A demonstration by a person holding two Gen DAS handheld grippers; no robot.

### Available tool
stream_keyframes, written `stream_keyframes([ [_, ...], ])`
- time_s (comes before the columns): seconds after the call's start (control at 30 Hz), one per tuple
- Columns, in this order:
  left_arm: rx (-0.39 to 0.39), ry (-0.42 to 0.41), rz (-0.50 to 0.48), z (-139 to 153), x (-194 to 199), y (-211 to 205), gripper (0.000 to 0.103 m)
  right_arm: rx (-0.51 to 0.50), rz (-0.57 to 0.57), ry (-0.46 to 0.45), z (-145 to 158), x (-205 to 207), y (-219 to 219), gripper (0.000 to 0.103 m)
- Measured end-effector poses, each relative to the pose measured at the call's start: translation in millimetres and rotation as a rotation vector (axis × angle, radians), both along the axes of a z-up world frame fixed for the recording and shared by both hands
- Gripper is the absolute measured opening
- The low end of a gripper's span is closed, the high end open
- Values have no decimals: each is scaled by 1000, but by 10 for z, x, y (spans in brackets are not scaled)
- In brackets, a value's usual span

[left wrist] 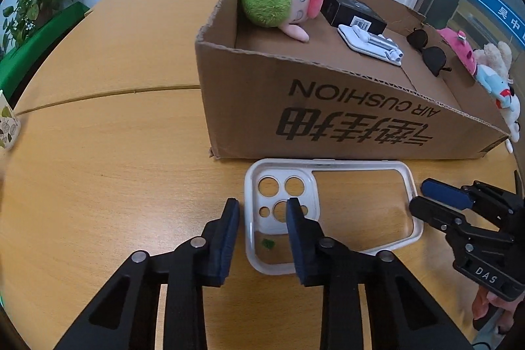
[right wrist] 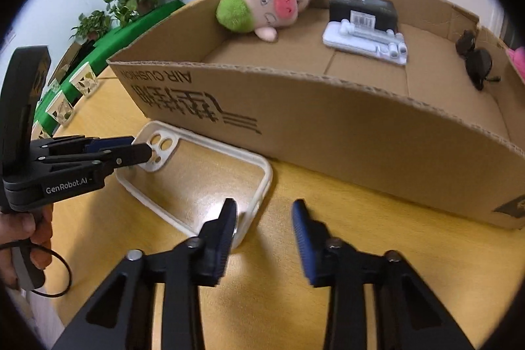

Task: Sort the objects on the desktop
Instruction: 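Reach the left gripper to the clear phone case and grasp its frame, then lift the phone case with the left gripper and carry it over the box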

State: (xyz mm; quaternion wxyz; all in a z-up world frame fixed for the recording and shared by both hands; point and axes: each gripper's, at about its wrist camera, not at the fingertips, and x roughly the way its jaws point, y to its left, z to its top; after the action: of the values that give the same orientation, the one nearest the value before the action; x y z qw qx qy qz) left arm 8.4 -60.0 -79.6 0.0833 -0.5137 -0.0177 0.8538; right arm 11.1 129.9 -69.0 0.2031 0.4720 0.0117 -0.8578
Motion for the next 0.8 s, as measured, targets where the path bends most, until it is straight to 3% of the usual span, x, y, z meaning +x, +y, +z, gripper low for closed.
stream_keyframes([
  [0.03, -3, 1, 0, 1, 9, 13, 16, -6, 7, 5, -4, -2, -8, 22],
  [0.07, -14, 2, 1, 3, 8, 41, 16, -10, 13, 7, -13, 0, -15, 14],
  [0.3, -6, -6, -4, 40, 59, 212, 10, -30, 4, 19, -13, 101, 175, 12],
  [0.47, -5, 44, -68, 284, 242, 569, 9, -67, -53, 39, 71, 215, 519, 12],
  [0.8, 63, 232, -135, 1227, 427, 1135, 9, -144, -127, 288, 919, 533, 1240, 12],
])
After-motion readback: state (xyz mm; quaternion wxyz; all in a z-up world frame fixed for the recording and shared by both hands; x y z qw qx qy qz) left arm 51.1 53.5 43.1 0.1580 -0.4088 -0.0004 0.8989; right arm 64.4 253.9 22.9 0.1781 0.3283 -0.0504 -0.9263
